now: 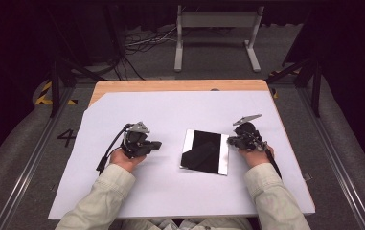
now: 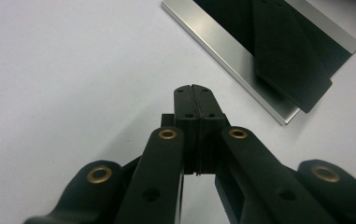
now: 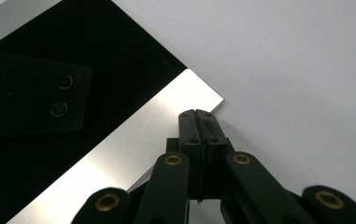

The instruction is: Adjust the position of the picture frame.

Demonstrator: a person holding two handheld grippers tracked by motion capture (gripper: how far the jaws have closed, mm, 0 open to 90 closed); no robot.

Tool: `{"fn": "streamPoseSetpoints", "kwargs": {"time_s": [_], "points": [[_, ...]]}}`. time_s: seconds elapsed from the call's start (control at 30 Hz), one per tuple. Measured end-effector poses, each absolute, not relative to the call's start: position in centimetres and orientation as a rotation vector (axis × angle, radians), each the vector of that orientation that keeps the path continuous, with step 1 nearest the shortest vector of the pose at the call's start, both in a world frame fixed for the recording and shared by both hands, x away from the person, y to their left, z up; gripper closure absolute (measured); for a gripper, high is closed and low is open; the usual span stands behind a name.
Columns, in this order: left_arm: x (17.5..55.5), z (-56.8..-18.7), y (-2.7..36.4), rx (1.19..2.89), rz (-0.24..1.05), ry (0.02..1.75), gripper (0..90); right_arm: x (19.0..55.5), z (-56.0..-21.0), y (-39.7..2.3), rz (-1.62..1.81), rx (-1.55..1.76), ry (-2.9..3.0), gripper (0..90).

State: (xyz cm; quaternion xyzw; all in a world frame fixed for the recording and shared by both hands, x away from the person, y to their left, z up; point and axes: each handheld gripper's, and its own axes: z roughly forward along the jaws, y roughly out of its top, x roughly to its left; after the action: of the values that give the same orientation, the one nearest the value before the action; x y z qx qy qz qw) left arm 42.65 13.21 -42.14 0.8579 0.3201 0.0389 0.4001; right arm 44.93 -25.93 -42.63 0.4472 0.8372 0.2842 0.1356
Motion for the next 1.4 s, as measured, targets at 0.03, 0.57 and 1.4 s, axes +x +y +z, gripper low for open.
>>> {"fn": "streamPoseSetpoints", "kwargs": {"time_s": [0.03,0.57,1.4], "points": [[42.7,-42.2,13.2,2.173,0.099,0.811,89.9,45.0,-42.6,-26.0,0.831,1.297,2.427,89.7],[43.1,-42.6,13.4,2.176,0.08,0.854,89.9,46.4,-42.9,-19.9,0.853,1.088,2.547,89.8],[43.2,-42.5,13.6,2.183,0.101,0.805,80.9,39.5,-40.4,-20.6,0.904,0.888,2.599,89.7]]}}
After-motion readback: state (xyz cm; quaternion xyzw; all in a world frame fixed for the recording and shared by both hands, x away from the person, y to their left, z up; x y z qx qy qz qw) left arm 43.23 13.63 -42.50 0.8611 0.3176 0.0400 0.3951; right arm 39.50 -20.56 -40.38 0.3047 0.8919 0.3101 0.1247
